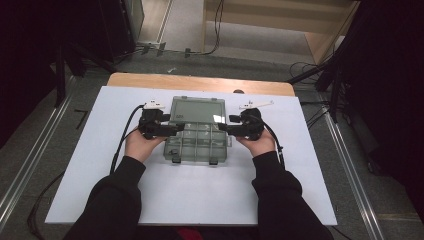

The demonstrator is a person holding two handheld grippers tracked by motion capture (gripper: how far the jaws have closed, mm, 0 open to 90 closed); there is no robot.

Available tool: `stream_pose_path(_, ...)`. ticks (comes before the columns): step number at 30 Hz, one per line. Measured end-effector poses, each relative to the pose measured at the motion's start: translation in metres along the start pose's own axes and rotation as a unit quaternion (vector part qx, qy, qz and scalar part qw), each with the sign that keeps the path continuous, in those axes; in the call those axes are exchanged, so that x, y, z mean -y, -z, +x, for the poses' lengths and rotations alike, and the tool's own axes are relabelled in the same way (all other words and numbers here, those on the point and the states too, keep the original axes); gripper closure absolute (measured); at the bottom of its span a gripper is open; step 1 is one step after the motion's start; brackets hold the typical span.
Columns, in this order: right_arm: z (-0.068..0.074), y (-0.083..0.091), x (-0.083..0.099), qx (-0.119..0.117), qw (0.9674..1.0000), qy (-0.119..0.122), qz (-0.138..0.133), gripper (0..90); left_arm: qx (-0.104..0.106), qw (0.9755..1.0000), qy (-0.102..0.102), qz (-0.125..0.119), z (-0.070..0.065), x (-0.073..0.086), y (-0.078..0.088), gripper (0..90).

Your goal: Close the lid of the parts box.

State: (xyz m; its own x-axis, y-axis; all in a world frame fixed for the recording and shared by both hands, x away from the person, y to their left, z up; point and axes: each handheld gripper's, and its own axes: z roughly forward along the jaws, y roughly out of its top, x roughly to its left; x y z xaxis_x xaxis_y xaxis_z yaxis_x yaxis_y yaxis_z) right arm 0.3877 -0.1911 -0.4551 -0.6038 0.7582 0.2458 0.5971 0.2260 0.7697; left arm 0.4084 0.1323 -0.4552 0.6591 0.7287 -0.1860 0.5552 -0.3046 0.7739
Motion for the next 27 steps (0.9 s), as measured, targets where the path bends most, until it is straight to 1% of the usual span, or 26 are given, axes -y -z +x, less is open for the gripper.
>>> stream_pose_path(3, -0.002, -0.001, -0.003, 0.005, 1.0, -0.001, -0.003, 34.0, -0.004, 1.0, 0.003, -0.002, 0.003, -0.003, -0.003, 26.3)
stream_pose_path(5, -0.005, -0.002, -0.004, 0.008, 0.9999, -0.003, -0.006, 34.0, -0.013, 0.9999, 0.003, -0.003, 0.005, -0.005, -0.006, 26.3)
stream_pose_path(9, -0.01, -0.007, -0.007, 0.013, 0.9998, -0.01, -0.005, 34.1, -0.018, 0.9998, 0.007, -0.004, 0.009, -0.009, -0.009, 26.4)
stream_pose_path(13, -0.014, -0.013, -0.01, 0.019, 0.9997, -0.016, 0.0, 34.1, -0.023, 0.9996, 0.013, -0.004, 0.014, -0.013, -0.014, 26.4)
stream_pose_path(16, -0.016, -0.018, -0.011, 0.025, 0.9995, -0.021, 0.002, 34.1, -0.024, 0.9996, 0.015, -0.009, 0.017, -0.016, -0.016, 26.5)
stream_pose_path(18, -0.017, -0.021, -0.011, 0.029, 0.9993, -0.023, 0.006, 34.1, -0.028, 0.9995, 0.011, -0.005, 0.018, -0.017, -0.019, 26.5)
stream_pose_path(23, -0.021, -0.026, -0.013, 0.038, 0.9988, -0.031, 0.01, 34.1, -0.041, 0.9991, 0.011, -0.005, 0.022, -0.02, -0.023, 26.5)
stream_pose_path(26, -0.022, -0.03, -0.016, 0.045, 0.9984, -0.033, 0.012, 34.1, -0.041, 0.999, 0.017, -0.008, 0.025, -0.022, -0.025, 26.6)
stream_pose_path(27, -0.022, -0.031, -0.018, 0.049, 0.9982, -0.033, 0.012, 34.1, -0.044, 0.9989, 0.016, -0.007, 0.026, -0.022, -0.026, 26.6)
